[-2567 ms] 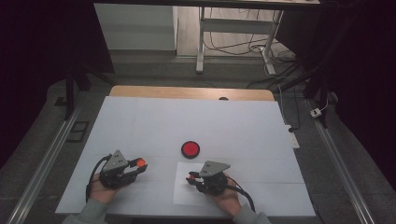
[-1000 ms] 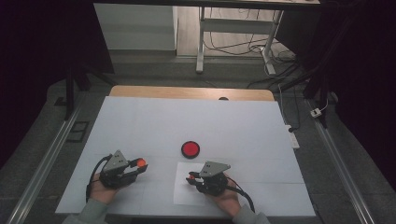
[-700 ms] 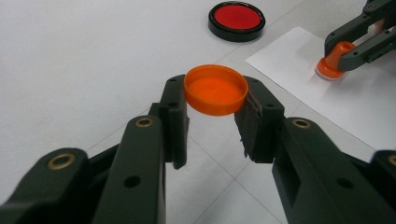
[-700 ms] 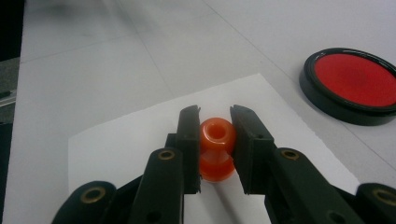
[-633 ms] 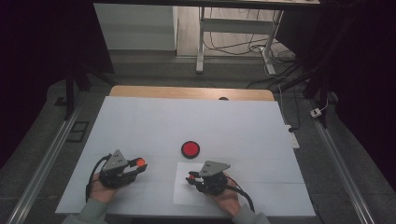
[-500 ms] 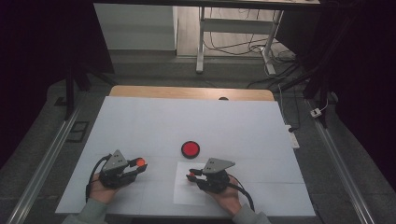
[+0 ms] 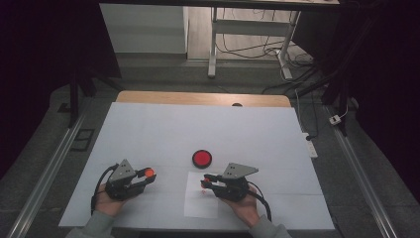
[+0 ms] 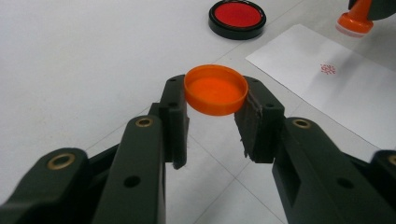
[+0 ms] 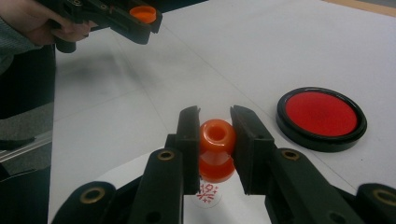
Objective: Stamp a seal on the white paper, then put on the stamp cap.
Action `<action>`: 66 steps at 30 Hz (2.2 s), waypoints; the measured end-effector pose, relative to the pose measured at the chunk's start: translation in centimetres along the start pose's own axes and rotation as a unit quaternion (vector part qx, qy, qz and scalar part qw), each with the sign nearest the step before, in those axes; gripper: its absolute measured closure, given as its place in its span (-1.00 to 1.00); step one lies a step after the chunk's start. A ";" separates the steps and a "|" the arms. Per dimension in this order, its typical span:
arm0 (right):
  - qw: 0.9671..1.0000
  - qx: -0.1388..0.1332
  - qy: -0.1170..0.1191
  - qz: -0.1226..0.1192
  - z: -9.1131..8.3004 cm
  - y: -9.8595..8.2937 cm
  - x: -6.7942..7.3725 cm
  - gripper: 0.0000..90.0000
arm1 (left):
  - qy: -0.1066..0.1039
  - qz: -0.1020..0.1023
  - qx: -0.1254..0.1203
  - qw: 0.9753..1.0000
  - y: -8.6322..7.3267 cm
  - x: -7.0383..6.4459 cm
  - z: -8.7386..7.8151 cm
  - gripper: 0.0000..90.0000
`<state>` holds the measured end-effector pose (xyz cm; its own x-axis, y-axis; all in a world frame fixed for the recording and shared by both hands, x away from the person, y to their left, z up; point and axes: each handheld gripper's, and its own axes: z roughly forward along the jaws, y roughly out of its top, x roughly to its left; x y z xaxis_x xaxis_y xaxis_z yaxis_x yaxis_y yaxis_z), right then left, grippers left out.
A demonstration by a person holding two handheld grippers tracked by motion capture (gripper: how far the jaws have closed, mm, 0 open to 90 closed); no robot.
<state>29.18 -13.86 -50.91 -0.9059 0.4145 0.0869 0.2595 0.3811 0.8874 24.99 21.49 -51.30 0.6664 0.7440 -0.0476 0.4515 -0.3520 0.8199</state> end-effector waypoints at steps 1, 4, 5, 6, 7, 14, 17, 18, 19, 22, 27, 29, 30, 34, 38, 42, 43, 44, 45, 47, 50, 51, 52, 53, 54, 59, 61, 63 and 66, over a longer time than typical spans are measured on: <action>1.000 -0.001 0.000 0.000 0.0 0.0 0.0 0.61 | 0.000 0.000 0.000 1.000 0.0 0.0 0.0 0.44; 1.000 -0.004 -0.003 0.000 -0.2 0.2 -0.1 0.61 | 0.000 -0.001 0.000 1.000 0.0 0.0 0.0 0.44; 1.000 -0.005 -0.003 0.001 -0.2 0.2 -0.1 0.61 | 0.000 -0.001 0.000 1.000 0.0 0.0 0.0 0.44; 1.000 -0.007 -0.005 0.002 -0.3 0.2 -0.2 0.61 | 0.000 -0.001 0.000 1.000 0.0 0.0 0.0 0.44; 1.000 -0.007 -0.006 0.003 -0.3 0.3 -0.2 0.61 | -0.001 -0.001 0.000 1.000 0.0 0.0 0.0 0.44; 1.000 -0.017 -0.018 0.004 -1.1 0.8 -0.5 0.61 | 0.000 0.002 0.000 1.000 0.0 -0.1 0.0 0.44; 0.999 -0.023 -0.024 0.010 -1.5 1.1 -0.7 0.61 | -0.001 0.001 -0.001 1.000 0.0 -0.1 0.0 0.44; 0.999 -0.023 -0.025 0.011 -1.6 1.2 -0.8 0.61 | -0.001 0.002 0.000 1.000 0.0 -0.1 0.1 0.44; 0.999 -0.029 -0.026 0.014 -1.8 1.3 -0.9 0.61 | -0.002 0.003 0.001 1.000 0.0 -0.1 0.1 0.44; 0.999 -0.035 -0.030 0.015 -2.3 1.6 -1.1 0.61 | -0.004 0.005 0.002 1.000 0.1 -0.2 0.2 0.44; 0.998 -0.051 -0.037 0.017 -3.2 2.1 -1.4 0.61 | -0.005 0.005 0.003 1.000 0.1 -0.3 0.2 0.44; 0.997 -0.057 -0.039 0.019 -3.5 2.3 -1.5 0.61 | -0.006 0.005 0.003 1.000 0.1 -0.3 0.2 0.44; 0.997 -0.057 -0.039 0.019 -3.6 2.4 -1.6 0.61 | -0.005 0.006 0.003 1.000 0.1 -0.3 0.2 0.44; 0.997 -0.061 -0.038 0.018 -3.8 2.5 -1.6 0.61 | -0.006 0.006 0.004 1.000 0.1 -0.3 0.3 0.44; 0.997 -0.060 -0.036 0.016 -3.7 2.5 -1.6 0.61 | -0.005 0.006 0.004 1.000 0.1 -0.2 0.3 0.43; 0.997 -0.061 -0.037 0.017 -3.7 2.6 -1.5 0.61 | -0.005 0.005 0.005 1.000 0.0 -0.2 0.3 0.44; 0.997 -0.062 -0.036 0.016 -3.8 2.6 -1.5 0.61 | -0.005 0.005 0.005 1.000 0.0 -0.2 0.3 0.43; 0.997 -0.062 -0.037 0.016 -3.8 2.6 -1.5 0.61 | -0.005 0.005 0.005 1.000 0.0 -0.2 0.3 0.44; 0.997 -0.062 -0.037 0.016 -3.8 2.6 -1.5 0.61 | -0.005 0.005 0.005 1.000 0.0 -0.2 0.3 0.44; 0.997 -0.062 -0.036 0.016 -3.8 2.6 -1.5 0.61 | -0.006 0.005 0.004 1.000 0.0 -0.2 0.3 0.43; 0.997 -0.062 -0.036 0.016 -3.8 2.6 -1.5 0.61 | -0.005 0.005 0.005 1.000 0.0 -0.2 0.3 0.44; 0.997 -0.062 -0.036 0.015 -3.8 2.6 -1.5 0.61 | -0.005 0.005 0.005 1.000 0.0 -0.2 0.3 0.44; 0.997 -0.062 -0.036 0.015 -3.8 2.6 -1.5 0.61 | -0.005 0.005 0.005 1.000 0.0 -0.2 0.3 0.43; 0.997 -0.062 -0.036 0.015 -3.8 2.6 -1.5 0.61 | -0.005 0.005 0.004 1.000 0.1 -0.2 0.3 0.43; 0.997 -0.063 -0.036 0.015 -3.8 2.6 -1.5 0.61 | -0.006 0.006 0.003 1.000 0.1 -0.2 0.3 0.44; 0.997 -0.061 -0.034 0.014 -3.8 2.7 -1.5 0.61 | -0.010 0.018 -0.003 1.000 0.6 -0.9 0.4 0.44; 0.997 -0.061 -0.034 0.013 -3.8 2.7 -1.4 0.61 | -0.012 0.021 -0.006 1.000 0.8 -1.0 0.4 0.44; 0.997 -0.063 -0.034 0.013 -3.8 2.7 -1.4 0.61 | -0.013 0.023 -0.006 1.000 1.0 -1.2 0.4 0.44; 0.998 -0.061 -0.033 0.012 -3.8 2.7 -1.4 0.61 | -0.017 0.026 -0.007 0.999 1.2 -1.5 0.6 0.43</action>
<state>29.86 -16.48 -46.90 -0.8746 0.4777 0.0830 0.2355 0.2687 0.9340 24.91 19.61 -50.60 0.7088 0.7050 -0.0230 0.4076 -0.3827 0.8291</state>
